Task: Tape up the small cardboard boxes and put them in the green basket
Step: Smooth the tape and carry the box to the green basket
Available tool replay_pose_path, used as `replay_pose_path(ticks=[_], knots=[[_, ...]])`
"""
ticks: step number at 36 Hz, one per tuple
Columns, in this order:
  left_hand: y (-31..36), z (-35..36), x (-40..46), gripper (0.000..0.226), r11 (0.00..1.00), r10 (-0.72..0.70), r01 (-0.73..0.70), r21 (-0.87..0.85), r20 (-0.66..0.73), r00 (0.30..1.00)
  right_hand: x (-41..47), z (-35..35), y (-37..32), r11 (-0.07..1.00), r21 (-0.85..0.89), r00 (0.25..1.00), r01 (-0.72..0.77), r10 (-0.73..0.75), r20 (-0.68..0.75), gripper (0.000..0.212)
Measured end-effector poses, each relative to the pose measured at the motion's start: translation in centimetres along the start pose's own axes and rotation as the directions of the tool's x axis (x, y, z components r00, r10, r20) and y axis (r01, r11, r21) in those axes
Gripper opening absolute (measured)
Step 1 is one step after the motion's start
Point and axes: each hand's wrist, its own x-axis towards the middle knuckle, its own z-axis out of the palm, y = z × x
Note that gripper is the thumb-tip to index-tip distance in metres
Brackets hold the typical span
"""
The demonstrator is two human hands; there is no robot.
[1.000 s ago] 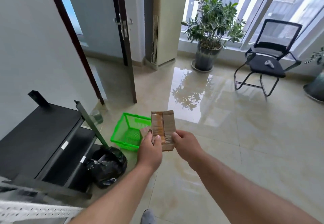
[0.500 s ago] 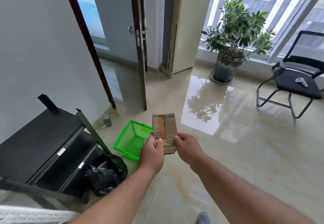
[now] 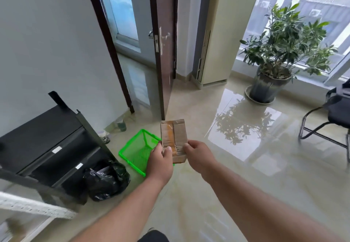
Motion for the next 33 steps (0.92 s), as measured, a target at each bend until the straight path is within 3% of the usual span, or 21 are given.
replay_pose_path(ticks=[8,33], knots=[[1.5,1.5,2.8,0.021,0.998,-0.033,0.031,-0.048,-0.048,0.998,4.5,-0.9,-0.7,1.0,0.012,0.997,-0.004,0.003,0.071,0.033],[2.0,0.9,20.5,0.03,0.971,-0.221,0.2,-0.13,-0.17,0.96,24.1,3.8,-7.3,0.976,-0.215,0.974,0.029,0.021,0.228,0.031]])
